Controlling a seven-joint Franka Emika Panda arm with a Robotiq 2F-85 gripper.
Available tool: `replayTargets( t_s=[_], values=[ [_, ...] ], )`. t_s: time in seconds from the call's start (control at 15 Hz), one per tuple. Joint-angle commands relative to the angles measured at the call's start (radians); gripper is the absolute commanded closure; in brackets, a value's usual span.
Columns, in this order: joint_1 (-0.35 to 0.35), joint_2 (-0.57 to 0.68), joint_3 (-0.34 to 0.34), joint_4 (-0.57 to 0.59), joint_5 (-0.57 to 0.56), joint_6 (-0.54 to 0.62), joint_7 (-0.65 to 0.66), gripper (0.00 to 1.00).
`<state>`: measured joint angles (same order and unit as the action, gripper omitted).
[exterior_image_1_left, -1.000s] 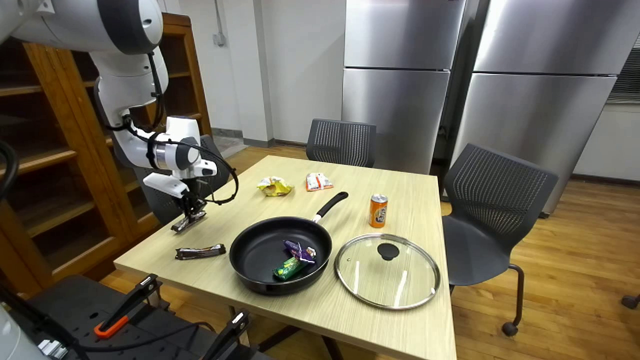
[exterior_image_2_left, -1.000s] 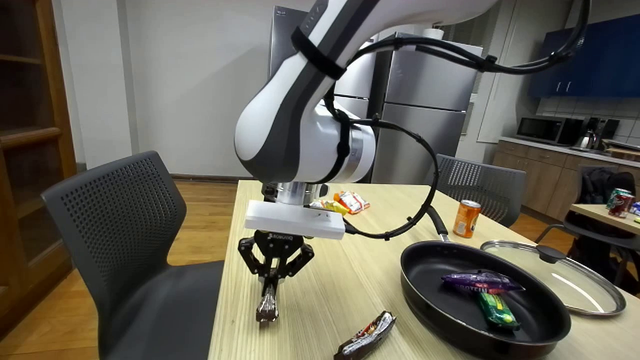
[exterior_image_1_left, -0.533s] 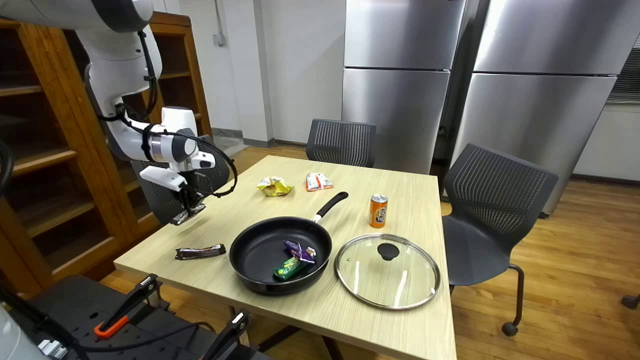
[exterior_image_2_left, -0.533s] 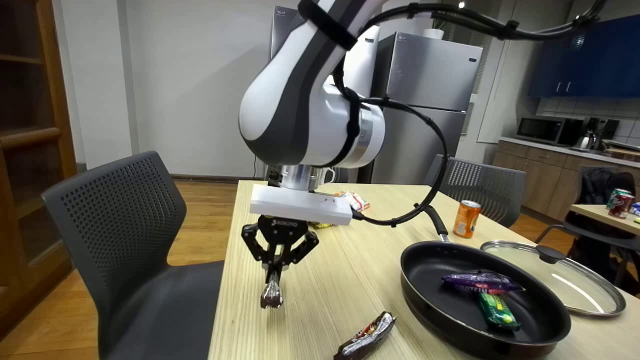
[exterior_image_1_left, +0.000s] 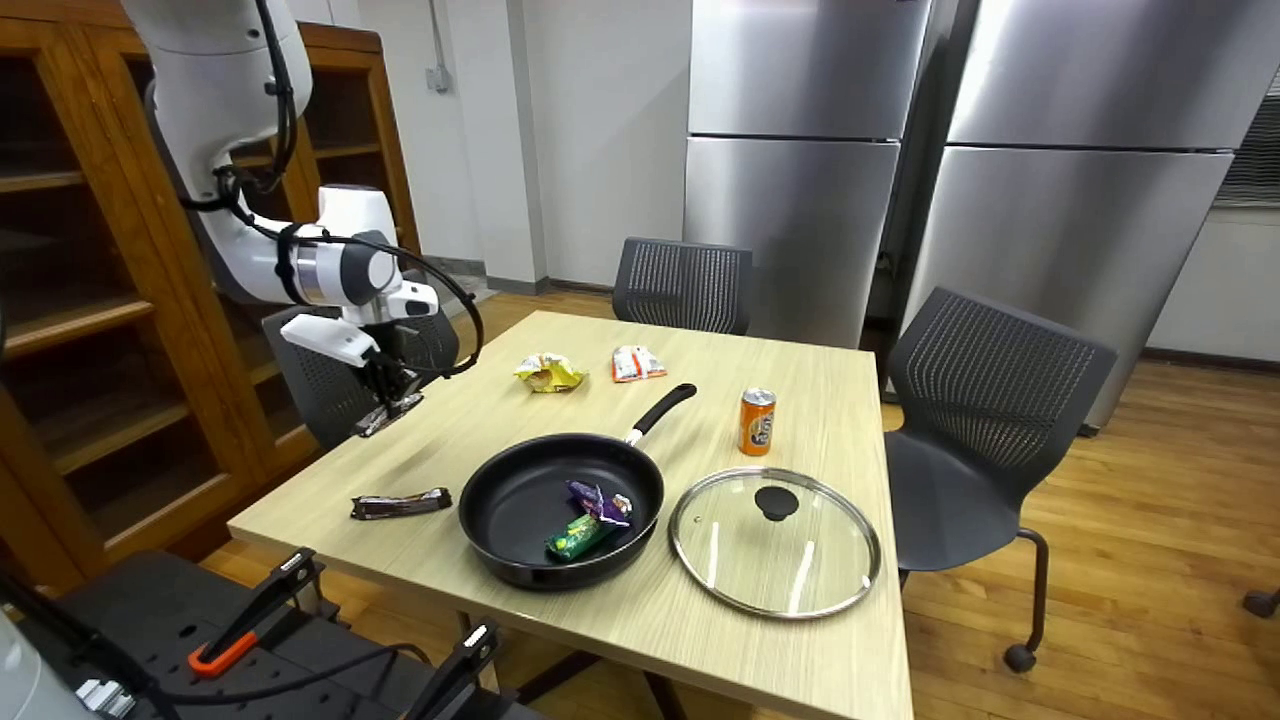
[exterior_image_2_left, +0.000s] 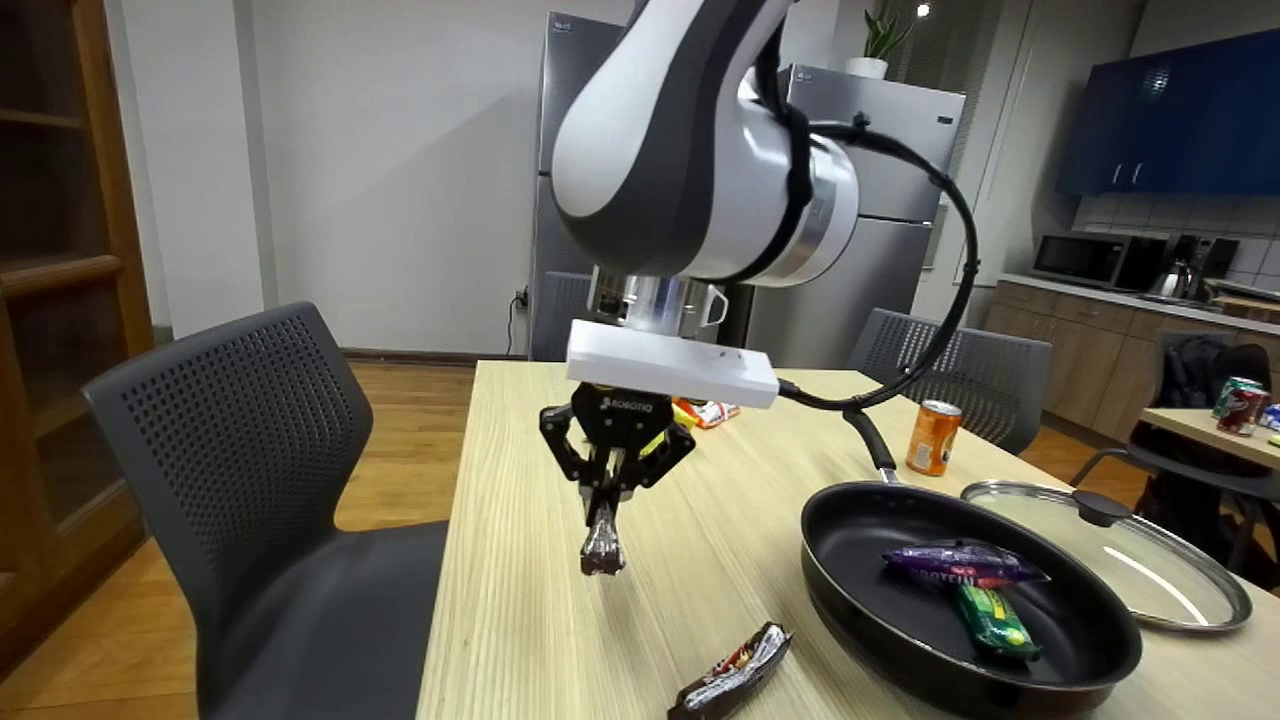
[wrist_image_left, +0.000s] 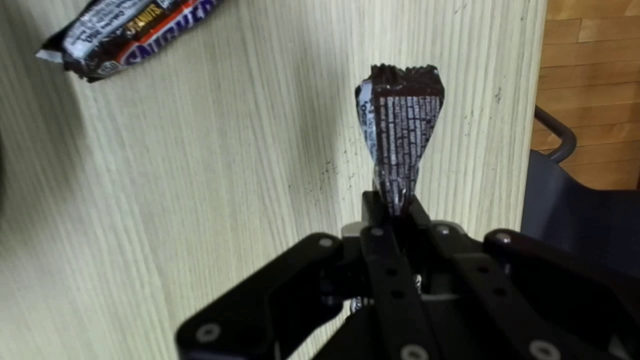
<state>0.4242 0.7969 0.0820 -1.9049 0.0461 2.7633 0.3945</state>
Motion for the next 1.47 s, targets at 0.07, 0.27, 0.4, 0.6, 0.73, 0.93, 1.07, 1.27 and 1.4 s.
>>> replayTargets(
  t_s=[0.07,0.27,0.4,0.6,0.73,0.93,1.07,1.27,1.4],
  values=[
    [-0.048,-0.132,-0.003,-0.169,0.017,0.057,-0.033,0.97],
    [-0.084,-0.188,-0.009,-0.252,0.02,0.091,-0.045,0.97],
    [-0.112,-0.222,-0.01,-0.303,0.023,0.115,-0.057,0.97],
    [-0.177,-0.257,0.006,-0.364,0.034,0.142,-0.095,0.97],
    [-0.221,-0.275,0.017,-0.397,0.043,0.157,-0.126,0.97],
    [-0.282,-0.294,0.024,-0.433,0.06,0.168,-0.168,0.97],
    [-0.313,-0.301,0.02,-0.447,0.07,0.167,-0.184,0.97],
    [-0.363,-0.301,0.019,-0.447,0.087,0.151,-0.208,0.97],
    [-0.389,-0.293,0.015,-0.438,0.097,0.14,-0.215,0.97]
  ],
)
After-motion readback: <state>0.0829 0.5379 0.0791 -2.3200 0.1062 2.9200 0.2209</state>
